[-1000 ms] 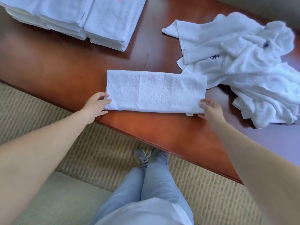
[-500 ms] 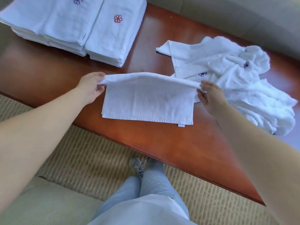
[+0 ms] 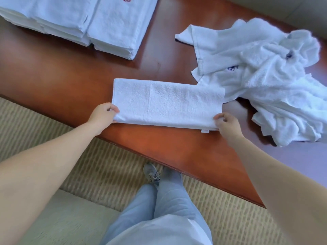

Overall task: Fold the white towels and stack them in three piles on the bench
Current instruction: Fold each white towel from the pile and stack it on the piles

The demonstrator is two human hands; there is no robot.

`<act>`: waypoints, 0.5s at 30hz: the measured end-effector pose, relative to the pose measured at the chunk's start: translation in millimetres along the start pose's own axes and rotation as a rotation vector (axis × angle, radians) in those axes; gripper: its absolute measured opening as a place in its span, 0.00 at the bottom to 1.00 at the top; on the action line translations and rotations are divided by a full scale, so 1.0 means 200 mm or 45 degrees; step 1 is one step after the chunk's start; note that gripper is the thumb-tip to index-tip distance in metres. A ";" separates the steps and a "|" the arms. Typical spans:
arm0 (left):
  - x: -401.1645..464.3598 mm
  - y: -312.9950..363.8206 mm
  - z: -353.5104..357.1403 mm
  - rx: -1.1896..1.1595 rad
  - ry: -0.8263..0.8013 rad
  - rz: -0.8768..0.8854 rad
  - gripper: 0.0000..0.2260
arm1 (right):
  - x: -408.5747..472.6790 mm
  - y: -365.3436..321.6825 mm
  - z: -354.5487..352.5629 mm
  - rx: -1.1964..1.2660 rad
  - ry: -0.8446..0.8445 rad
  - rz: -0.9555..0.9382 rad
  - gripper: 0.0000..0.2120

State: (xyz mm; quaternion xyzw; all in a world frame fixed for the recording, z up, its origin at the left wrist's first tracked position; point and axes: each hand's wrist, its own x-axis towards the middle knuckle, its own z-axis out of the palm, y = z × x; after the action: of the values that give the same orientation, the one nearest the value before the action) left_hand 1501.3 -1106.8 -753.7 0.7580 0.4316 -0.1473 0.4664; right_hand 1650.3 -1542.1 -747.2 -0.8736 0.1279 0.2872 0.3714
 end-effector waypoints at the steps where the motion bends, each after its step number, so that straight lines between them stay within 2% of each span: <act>1: -0.01 0.01 0.00 0.074 -0.003 0.010 0.11 | -0.01 -0.01 0.00 -0.080 -0.016 -0.021 0.12; 4: -0.04 0.04 0.01 0.521 0.028 0.073 0.14 | -0.03 -0.06 0.02 -0.339 -0.072 -0.076 0.13; 6: -0.07 0.08 0.03 0.742 0.156 0.123 0.12 | -0.04 -0.12 0.03 -0.549 0.025 -0.070 0.13; 7: -0.08 0.11 0.06 0.804 0.211 0.192 0.10 | -0.05 -0.16 0.06 -0.655 0.097 -0.117 0.14; 9: -0.08 0.19 0.14 0.857 0.248 0.399 0.06 | -0.05 -0.27 0.15 -0.763 0.177 -0.366 0.15; 10: -0.07 0.24 0.19 0.850 0.236 0.518 0.07 | -0.05 -0.32 0.23 -0.766 0.182 -0.529 0.16; 12: -0.04 0.35 0.34 0.813 0.173 0.725 0.15 | -0.03 -0.44 0.41 -0.746 0.151 -0.770 0.19; 15: 0.05 0.41 0.54 0.977 0.104 0.981 0.24 | 0.03 -0.51 0.68 -0.839 0.105 -0.904 0.25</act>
State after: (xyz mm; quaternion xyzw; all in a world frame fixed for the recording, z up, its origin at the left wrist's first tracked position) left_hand 1590.9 -1207.9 -769.3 0.9821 0.0556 -0.0830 0.1594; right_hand 1644.3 -1374.0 -769.0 -0.9451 -0.2612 0.1330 0.1444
